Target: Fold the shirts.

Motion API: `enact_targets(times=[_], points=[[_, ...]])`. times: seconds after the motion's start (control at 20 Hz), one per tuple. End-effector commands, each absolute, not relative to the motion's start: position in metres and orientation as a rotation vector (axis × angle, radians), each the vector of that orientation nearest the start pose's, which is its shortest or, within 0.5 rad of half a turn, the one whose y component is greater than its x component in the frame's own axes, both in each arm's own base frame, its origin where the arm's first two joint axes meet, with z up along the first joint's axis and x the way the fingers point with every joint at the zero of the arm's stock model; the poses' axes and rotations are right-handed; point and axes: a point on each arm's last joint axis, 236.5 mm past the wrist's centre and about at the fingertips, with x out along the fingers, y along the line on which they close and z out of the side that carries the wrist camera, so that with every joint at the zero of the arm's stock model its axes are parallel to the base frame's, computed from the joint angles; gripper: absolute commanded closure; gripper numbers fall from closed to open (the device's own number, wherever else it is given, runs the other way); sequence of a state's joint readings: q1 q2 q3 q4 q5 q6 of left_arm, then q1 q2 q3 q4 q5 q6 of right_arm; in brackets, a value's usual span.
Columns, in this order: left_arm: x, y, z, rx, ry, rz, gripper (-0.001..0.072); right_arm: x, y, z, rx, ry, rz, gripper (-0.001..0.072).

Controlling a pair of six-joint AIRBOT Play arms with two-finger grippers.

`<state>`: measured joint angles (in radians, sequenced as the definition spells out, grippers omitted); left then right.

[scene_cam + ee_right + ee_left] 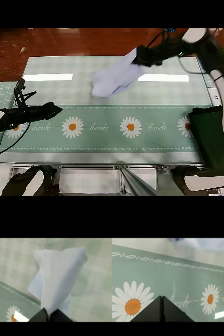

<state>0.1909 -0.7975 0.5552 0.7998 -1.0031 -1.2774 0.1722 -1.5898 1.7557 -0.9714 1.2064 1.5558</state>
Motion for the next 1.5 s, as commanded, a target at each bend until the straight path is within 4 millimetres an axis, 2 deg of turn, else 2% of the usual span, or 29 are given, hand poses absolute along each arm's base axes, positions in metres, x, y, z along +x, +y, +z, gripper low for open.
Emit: enact_targets(times=[0.0, 0.2, 0.4, 0.5, 0.65, 0.75, 0.85, 0.95, 1.1, 1.15, 1.2, 1.4, 1.45], points=[[0.290, -0.085, 0.011, -0.596, 1.044, -0.304, 0.0688, 0.478, 0.140, 0.189, 0.309, 1.002, 0.396, 0.0692], [0.292, -0.084, 0.011, -0.596, 1.036, -0.299, 0.0688, 0.454, 0.056, 0.233, 0.408, 0.950, 0.225, 0.0692], [0.298, -0.084, 0.015, -0.611, 1.010, -0.292, 0.0688, 0.407, -0.029, 0.268, 0.512, 0.899, 0.024, 0.0692], [0.299, -0.088, 0.015, -0.603, 1.006, -0.302, 0.0688, 0.373, -0.066, 0.273, 0.541, 0.915, -0.086, 0.0693], [0.304, -0.101, 0.018, -0.567, 0.980, -0.330, 0.0688, 0.310, -0.117, 0.262, 0.544, 1.021, -0.312, 0.0693], [0.307, -0.113, 0.021, -0.538, 0.953, -0.354, 0.0688, 0.282, -0.142, 0.266, 0.541, 0.994, -0.416, 0.0694], [0.310, -0.125, 0.024, -0.513, 0.932, -0.379, 0.0688, 0.251, -0.161, 0.256, 0.565, 1.005, -0.504, 0.0694], [0.311, -0.133, 0.024, -0.502, 0.924, -0.394, 0.0688, 0.212, -0.178, 0.236, 0.587, 1.047, -0.614, 0.0694], [0.318, -0.131, 0.021, -0.527, 0.918, -0.363, 0.0688, 0.130, -0.200, 0.198, 0.622, 1.153, -0.875, 0.0694], [0.321, -0.129, 0.020, -0.529, 0.910, -0.352, 0.0688, 0.100, -0.205, 0.184, 0.647, 1.194, -0.978, 0.0693], [0.324, -0.127, 0.019, -0.530, 0.904, -0.343, 0.0688, 0.077, -0.206, 0.171, 0.699, 1.211, -1.059, 0.0693], [0.327, -0.125, 0.008, -0.536, 0.926, -0.325, 0.0688, 0.027, -0.196, 0.124, 0.871, 1.240, -1.244, 0.0689], [0.328, -0.125, 0.004, -0.538, 0.939, -0.322, 0.0688, 0.015, -0.194, 0.114, 0.905, 1.257, -1.311, 0.0604]])
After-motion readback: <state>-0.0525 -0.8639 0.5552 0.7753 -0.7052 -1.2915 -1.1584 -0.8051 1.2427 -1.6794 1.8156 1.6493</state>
